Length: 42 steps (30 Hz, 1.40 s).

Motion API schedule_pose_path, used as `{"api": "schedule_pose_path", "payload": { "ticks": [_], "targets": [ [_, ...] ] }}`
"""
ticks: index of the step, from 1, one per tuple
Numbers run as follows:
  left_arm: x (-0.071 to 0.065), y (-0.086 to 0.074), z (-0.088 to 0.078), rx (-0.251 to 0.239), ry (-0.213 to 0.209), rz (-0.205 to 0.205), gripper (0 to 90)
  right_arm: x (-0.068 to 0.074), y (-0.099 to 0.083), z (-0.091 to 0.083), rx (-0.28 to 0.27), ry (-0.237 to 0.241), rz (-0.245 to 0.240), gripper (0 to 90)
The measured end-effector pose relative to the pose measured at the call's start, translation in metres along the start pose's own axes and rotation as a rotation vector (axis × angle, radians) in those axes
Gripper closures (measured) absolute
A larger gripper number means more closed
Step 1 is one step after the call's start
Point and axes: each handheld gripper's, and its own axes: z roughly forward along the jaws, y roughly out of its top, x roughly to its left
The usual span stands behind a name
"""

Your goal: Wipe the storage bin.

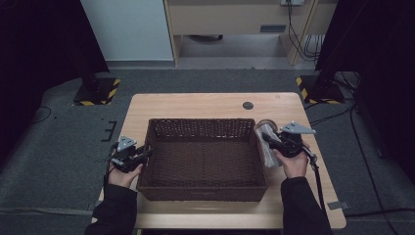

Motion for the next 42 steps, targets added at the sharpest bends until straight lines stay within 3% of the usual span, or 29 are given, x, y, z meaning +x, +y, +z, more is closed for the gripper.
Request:
{"api": "schedule_pose_path", "payload": {
  "ticks": [11,19,23,28,31,34,37,42],
  "targets": [
    [-0.001,0.000,0.000,-0.002,0.004,-0.001,64.6,0.000,-0.025,0.029,0.118,0.002,0.028,68.6],
    [-0.001,0.000,0.000,-0.001,0.004,-0.007,65.3,-0.003,-0.038,0.041,0.204,0.012,0.049,68.3],
    [0.000,0.000,0.000,-0.001,0.003,-0.006,65.3,-0.008,-0.030,0.033,0.172,-0.012,0.062,68.3],
    [0.000,0.000,0.000,-0.001,0.000,-0.010,65.3,-0.019,-0.013,0.004,0.042,-0.056,0.084,68.4],
    [-0.001,0.000,0.000,-0.003,0.001,-0.013,65.3,-0.022,-0.003,-0.014,-0.040,-0.053,0.109,68.4],
    [-0.001,0.000,0.000,-0.003,0.002,-0.014,65.4,-0.018,0.004,-0.023,-0.088,-0.011,0.106,68.4],
    [-0.001,0.000,0.000,-0.003,0.002,-0.014,65.4,-0.009,0.004,-0.018,-0.068,0.023,0.082,68.4],
    [-0.001,0.000,0.000,-0.001,0.002,-0.016,65.5,0.000,-0.008,0.005,0.028,0.012,0.052,68.3]
  ]
}}
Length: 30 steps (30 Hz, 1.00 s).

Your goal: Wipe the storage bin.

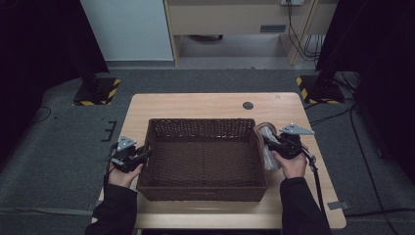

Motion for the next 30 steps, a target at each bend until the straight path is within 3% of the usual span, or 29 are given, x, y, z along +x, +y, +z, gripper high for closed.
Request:
{"api": "schedule_pose_path", "payload": {
  "ticks": [4,7,11,16,18,23,26,30],
  "targets": [
    [0.000,0.000,0.000,0.000,0.001,0.000,65.5,-0.001,-0.009,0.009,0.054,-0.002,0.012,68.4],
    [0.000,0.000,0.000,0.001,0.003,0.001,65.7,0.002,-0.017,0.020,0.104,-0.016,-0.004,68.4],
    [-0.001,0.000,0.000,0.003,0.004,-0.007,66.2,-0.001,-0.020,0.023,0.111,-0.005,0.017,68.4],
    [-0.002,0.001,-0.001,0.007,0.013,-0.002,68.0,-0.002,-0.028,0.033,0.179,-0.010,0.026,68.3],
    [-0.002,0.001,-0.001,0.010,0.015,-0.003,68.3,-0.002,-0.027,0.033,0.180,-0.013,0.027,68.2],
    [-0.003,0.003,-0.001,0.021,0.023,0.000,69.6,-0.006,-0.020,0.020,0.145,-0.051,0.018,68.2],
    [-0.003,0.004,0.000,0.019,0.026,-0.002,70.2,-0.011,-0.011,0.002,0.086,-0.080,0.005,68.2],
    [-0.003,0.005,0.000,0.022,0.029,-0.004,70.7,-0.016,0.002,-0.026,-0.019,-0.083,0.028,68.2]
  ]
}}
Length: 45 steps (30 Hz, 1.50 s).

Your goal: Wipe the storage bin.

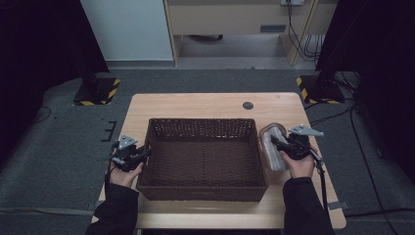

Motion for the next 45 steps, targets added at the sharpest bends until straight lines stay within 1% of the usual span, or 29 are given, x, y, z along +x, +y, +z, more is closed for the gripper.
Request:
{"api": "schedule_pose_path", "payload": {
  "ticks": [2,4,6,8,10,12,15,18,20,22,25,28,29,30,31,33,36,38,40,45],
  "targets": [
    [-0.001,0.001,0.000,0.001,0.007,0.003,71.2,0.001,0.006,-0.013,-0.043,0.009,-0.001,68.2],
    [-0.002,0.002,0.000,0.003,0.014,0.005,71.6,0.006,0.012,-0.023,-0.074,0.023,-0.009,68.2],
    [-0.002,0.002,0.000,0.007,0.019,0.008,72.0,0.011,0.016,-0.029,-0.091,0.040,-0.018,68.1],
    [-0.002,0.003,0.001,0.005,0.025,0.001,72.1,0.017,0.017,-0.030,-0.091,0.059,-0.035,68.1],
    [-0.002,0.003,0.001,0.006,0.033,-0.004,72.1,0.023,0.015,-0.023,-0.071,0.067,-0.043,67.9],
    [-0.001,0.003,0.002,0.006,0.039,-0.007,72.1,0.026,0.009,-0.012,-0.026,0.062,-0.065,67.9],
    [0.000,0.002,0.002,0.006,0.037,-0.005,72.0,0.028,-0.003,0.004,0.031,0.055,-0.068,67.9],
    [0.001,0.002,0.002,0.009,0.033,-0.002,71.7,0.029,-0.011,0.016,0.067,0.050,-0.057,67.9],
    [0.001,0.001,0.002,0.001,0.024,-0.018,71.1,0.029,-0.016,0.022,0.086,0.051,-0.050,67.9],
    [0.002,0.001,0.002,-0.003,0.019,-0.024,70.7,0.030,-0.022,0.028,0.112,0.050,-0.047,67.9],
    [0.002,0.001,0.002,-0.003,0.020,-0.022,70.6,0.030,-0.029,0.037,0.147,0.051,-0.045,67.9],
    [0.002,0.001,0.002,-0.003,0.020,-0.021,70.6,0.026,-0.034,0.042,0.162,0.061,-0.021,67.9],
    [0.002,0.001,0.002,-0.003,0.021,-0.020,70.6,0.026,-0.036,0.044,0.177,0.062,-0.009,67.9],
    [0.002,0.001,0.002,-0.003,0.021,-0.020,70.6,0.025,-0.039,0.046,0.194,0.061,-0.017,68.0],
    [0.002,0.001,0.002,-0.003,0.021,-0.020,70.6,0.026,-0.041,0.048,0.199,0.059,-0.017,68.0],
    [0.002,0.001,0.002,-0.003,0.022,-0.020,70.6,0.025,-0.039,0.048,0.200,0.056,-0.015,68.0],
    [0.002,0.001,0.002,-0.002,0.022,-0.019,70.6,0.022,-0.034,0.042,0.177,0.031,-0.017,68.1],
    [0.002,0.001,0.002,-0.002,0.021,-0.018,70.6,0.019,-0.029,0.034,0.142,0.012,-0.010,68.1],
    [0.002,0.001,0.002,-0.002,0.019,-0.019,70.4,0.015,-0.023,0.024,0.095,-0.005,-0.007,68.1],
    [0.002,0.001,0.002,-0.002,0.021,-0.018,70.4,0.006,-0.006,-0.007,-0.029,-0.004,0.031,68.1]
  ]
}}
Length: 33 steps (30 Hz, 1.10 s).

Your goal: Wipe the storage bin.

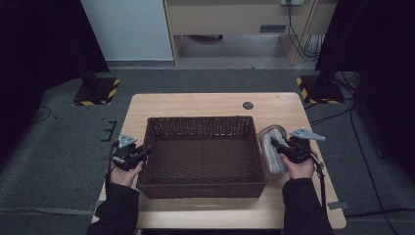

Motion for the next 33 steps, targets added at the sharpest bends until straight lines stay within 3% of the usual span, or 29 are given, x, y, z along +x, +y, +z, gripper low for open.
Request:
{"api": "schedule_pose_path", "payload": {
  "ticks": [3,6,12,18,24,28,33],
  "targets": [
    [0.000,0.000,0.000,0.000,0.000,0.000,70.4,0.001,0.010,-0.014,-0.070,0.034,0.006,68.1],
    [0.000,0.000,0.000,0.000,0.000,0.000,70.4,0.009,0.013,-0.012,-0.075,0.082,-0.003,68.0],
    [0.000,0.000,0.000,0.000,-0.001,0.000,70.3,0.023,-0.004,0.016,0.052,0.084,-0.054,67.9],
    [0.000,0.000,0.000,0.000,0.001,0.001,70.3,0.021,-0.012,0.023,0.069,0.087,-0.023,67.9],
    [0.000,0.000,0.000,0.001,0.004,0.003,70.4,0.019,-0.021,0.033,0.126,0.068,-0.034,68.0],
    [-0.001,0.000,0.000,0.003,0.009,0.005,70.7,0.023,-0.032,0.045,0.201,0.064,-0.055,68.1],
    [-0.001,0.001,0.000,0.011,0.017,0.006,71.4,0.021,-0.035,0.050,0.229,0.064,-0.043,68.0]
  ]
}}
